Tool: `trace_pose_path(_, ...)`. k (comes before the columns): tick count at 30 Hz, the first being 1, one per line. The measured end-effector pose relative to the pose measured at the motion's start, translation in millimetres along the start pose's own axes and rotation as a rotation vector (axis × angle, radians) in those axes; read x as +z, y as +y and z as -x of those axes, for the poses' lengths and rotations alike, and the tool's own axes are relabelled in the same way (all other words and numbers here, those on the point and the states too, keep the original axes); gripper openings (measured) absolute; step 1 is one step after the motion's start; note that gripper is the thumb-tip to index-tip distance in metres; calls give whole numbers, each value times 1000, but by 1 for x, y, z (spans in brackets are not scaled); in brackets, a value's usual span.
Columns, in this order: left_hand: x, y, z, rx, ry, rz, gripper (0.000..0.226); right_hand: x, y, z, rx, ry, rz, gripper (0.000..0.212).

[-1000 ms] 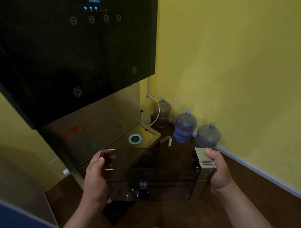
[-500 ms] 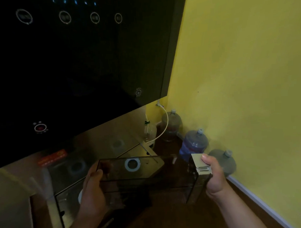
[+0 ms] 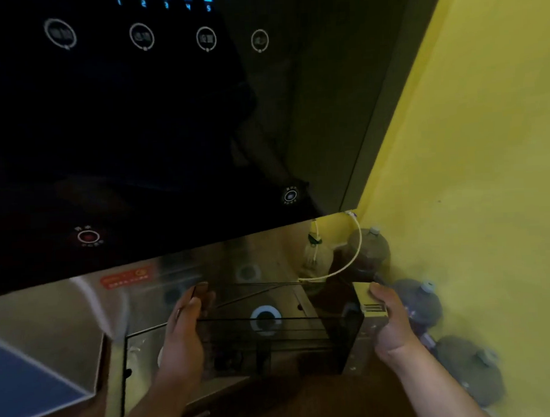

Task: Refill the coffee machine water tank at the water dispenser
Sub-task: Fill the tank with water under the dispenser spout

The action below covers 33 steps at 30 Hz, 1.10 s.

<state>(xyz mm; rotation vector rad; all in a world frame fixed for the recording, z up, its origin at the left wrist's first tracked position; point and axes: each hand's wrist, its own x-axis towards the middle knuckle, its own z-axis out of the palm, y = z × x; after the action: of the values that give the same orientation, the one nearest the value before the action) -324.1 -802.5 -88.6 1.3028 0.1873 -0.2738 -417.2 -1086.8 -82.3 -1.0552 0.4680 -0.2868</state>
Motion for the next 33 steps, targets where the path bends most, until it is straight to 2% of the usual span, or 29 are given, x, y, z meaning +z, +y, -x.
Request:
trace_pose_path(2,10,-4,3,-15,27,38,66,-5,-7,-15,32,-55,8,36)
trace_pose_path(3,16,-6,5,-21,47,38,69,-8,-11,-23,49,-89,9,43)
trace_pose_path(8,38,-21,8,-19,73,111,71,-24,-26,-67,120,-223,29,48)
trace_pose_path(10,50,-26,10,-6,105,120,72,-28,-29,-83,112,-272,47,37)
trace_pose_path(13,61,-37,5,39,165,90,124,-30,-31,-107,94,-360,59,35)
trace_pose_path(14,64,-37,2,61,171,87,127,-33,-29,-117,71,-392,66,36)
trace_pose_path(16,71,-37,-3,90,179,101,107,-34,-28,-131,51,-420,78,35)
trace_pose_path(19,79,-34,-13,124,222,93,52,-36,-21,-149,35,-460,98,43)
trace_pose_path(21,83,-31,-18,168,244,52,20,-34,-17,-158,11,-457,103,38)
trace_pose_path(24,87,-25,-25,205,265,24,13,-28,-15,-168,20,-428,117,38)
trace_pose_path(29,93,-10,-22,148,258,42,15,-14,-22,-178,35,-411,107,36)
trace_pose_path(33,90,-5,-24,170,229,-27,11,-13,-23,-185,64,-445,91,53)
